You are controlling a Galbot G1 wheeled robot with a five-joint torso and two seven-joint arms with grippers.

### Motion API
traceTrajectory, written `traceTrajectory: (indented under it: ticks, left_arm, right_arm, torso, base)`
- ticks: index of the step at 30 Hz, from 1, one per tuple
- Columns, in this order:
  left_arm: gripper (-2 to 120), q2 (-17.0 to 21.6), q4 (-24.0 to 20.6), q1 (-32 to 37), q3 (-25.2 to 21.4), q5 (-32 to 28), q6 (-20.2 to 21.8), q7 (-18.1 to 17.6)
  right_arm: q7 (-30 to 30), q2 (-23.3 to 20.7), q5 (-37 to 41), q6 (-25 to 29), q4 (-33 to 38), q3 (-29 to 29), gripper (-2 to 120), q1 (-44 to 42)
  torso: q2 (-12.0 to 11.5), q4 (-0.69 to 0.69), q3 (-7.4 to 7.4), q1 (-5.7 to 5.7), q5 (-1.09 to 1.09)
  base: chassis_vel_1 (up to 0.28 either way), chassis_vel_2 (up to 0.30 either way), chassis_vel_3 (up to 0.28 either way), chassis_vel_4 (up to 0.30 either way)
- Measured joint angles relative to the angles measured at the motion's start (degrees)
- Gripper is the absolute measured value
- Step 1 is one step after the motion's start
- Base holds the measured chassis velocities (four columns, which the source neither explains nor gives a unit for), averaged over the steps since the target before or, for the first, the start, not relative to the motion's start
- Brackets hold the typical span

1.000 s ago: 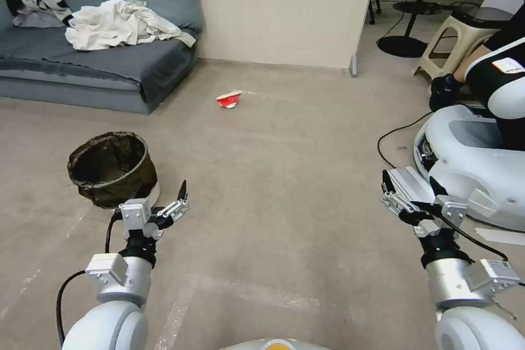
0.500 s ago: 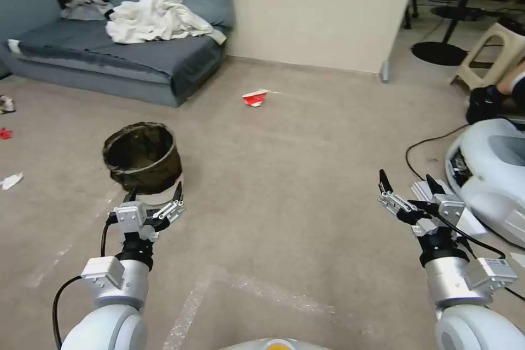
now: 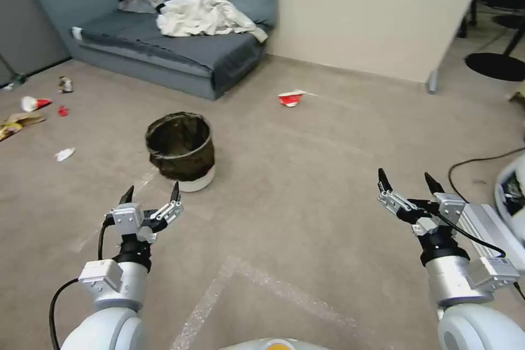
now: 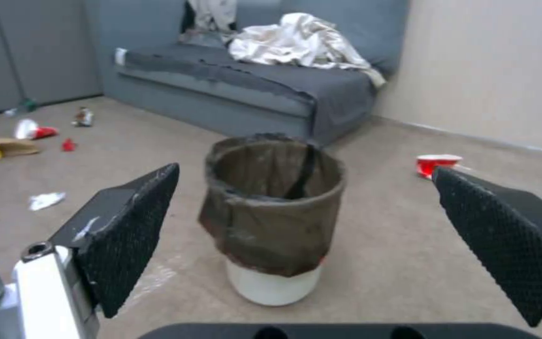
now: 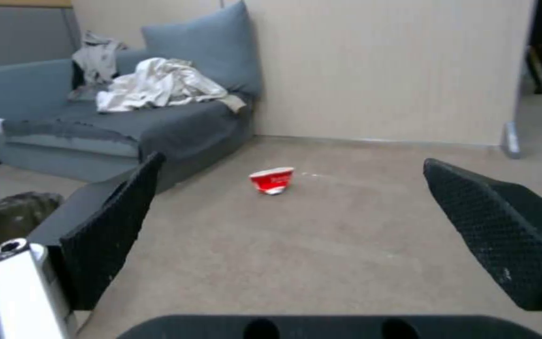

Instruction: Pick up the trash can from the floor.

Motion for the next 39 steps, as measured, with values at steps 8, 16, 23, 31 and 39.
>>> traceTrajectory:
  ticks: [8, 16, 23, 31, 39]
  left_arm:
    - [100, 0.3, 0.1, -0.2, -0.1, -0.1, -0.2, -0.1]
    - [100, 0.6, 0.4, -0.4, -0.2, -0.1, -0.6, -0.1]
    - [100, 0.7, 1.0, -0.5, -0.1, 0.0, -1.8, -1.4]
    - [100, 0.8, 1.0, -0.5, -0.2, 0.7, -2.6, -1.3]
    - [100, 0.9, 0.9, -0.4, -0.2, 0.6, -2.8, -1.1]
  right_arm:
    - [-0.4, 0.2, 0.0, 0.5, 0.0, 0.0, 100, 0.0]
    - [-0.9, 0.6, 0.0, 1.3, -0.1, 0.0, 100, -0.1]
    - [-1.9, 0.8, -0.1, 3.7, -0.7, 0.0, 100, -0.1]
    - [-3.7, 0.8, 0.1, 5.4, -1.4, 0.1, 100, -0.2]
    - [-4.1, 1.2, 0.1, 6.1, -1.6, 0.0, 100, -0.4]
  torso:
    - [0.0, 0.01, 0.00, 0.00, 0.00]
    - [0.0, 0.00, 0.00, 0.00, -0.01]
    - [0.0, 0.02, 0.00, 0.00, 0.00]
    - [0.0, 0.00, 0.00, 0.00, 0.00]
    - [0.0, 0.01, 0.00, 0.00, 0.00]
  base:
    - [0.078, 0.066, 0.079, 0.090]
    - [0.077, 0.072, 0.081, 0.075]
    - [0.045, 0.055, 0.057, 0.053]
    - [0.000, 0.000, 0.000, 0.000]
    - [0.000, 0.000, 0.000, 0.000]
